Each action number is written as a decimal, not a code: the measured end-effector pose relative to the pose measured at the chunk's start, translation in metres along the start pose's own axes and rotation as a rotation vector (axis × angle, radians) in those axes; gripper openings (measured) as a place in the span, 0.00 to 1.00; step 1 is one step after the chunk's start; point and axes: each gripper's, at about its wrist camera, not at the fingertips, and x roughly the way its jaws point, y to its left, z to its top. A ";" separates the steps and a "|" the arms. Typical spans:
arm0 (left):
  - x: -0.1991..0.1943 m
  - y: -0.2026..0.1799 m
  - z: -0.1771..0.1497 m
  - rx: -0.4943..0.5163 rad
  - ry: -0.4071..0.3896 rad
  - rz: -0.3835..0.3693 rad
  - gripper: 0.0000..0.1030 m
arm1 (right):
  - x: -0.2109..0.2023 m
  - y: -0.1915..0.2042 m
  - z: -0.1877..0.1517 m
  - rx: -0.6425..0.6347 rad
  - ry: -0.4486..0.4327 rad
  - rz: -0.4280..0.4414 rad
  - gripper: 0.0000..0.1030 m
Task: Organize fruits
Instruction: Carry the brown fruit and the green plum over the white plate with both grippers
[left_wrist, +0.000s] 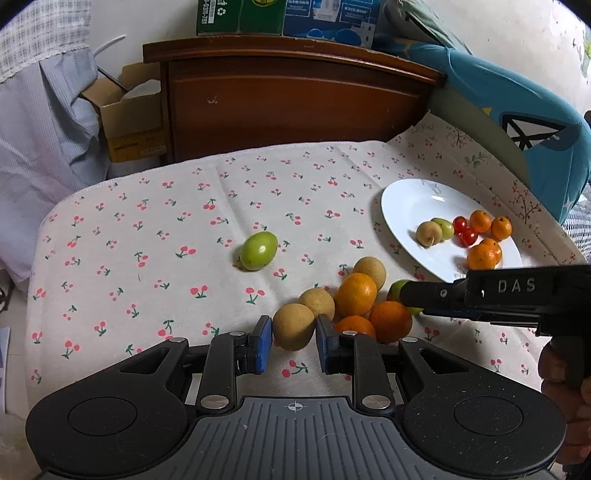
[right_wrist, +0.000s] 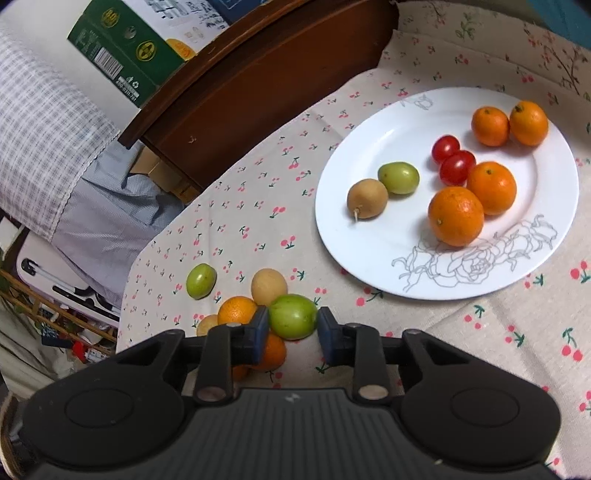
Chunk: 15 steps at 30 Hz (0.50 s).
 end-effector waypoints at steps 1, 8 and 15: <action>-0.001 0.000 0.000 0.000 -0.003 0.001 0.22 | -0.001 0.002 0.000 -0.016 -0.008 -0.011 0.27; -0.005 -0.006 0.006 -0.004 -0.031 0.007 0.22 | -0.014 0.017 0.001 -0.102 -0.064 -0.049 0.27; -0.008 -0.017 0.012 0.003 -0.057 -0.015 0.22 | -0.023 0.031 -0.002 -0.162 -0.079 -0.057 0.27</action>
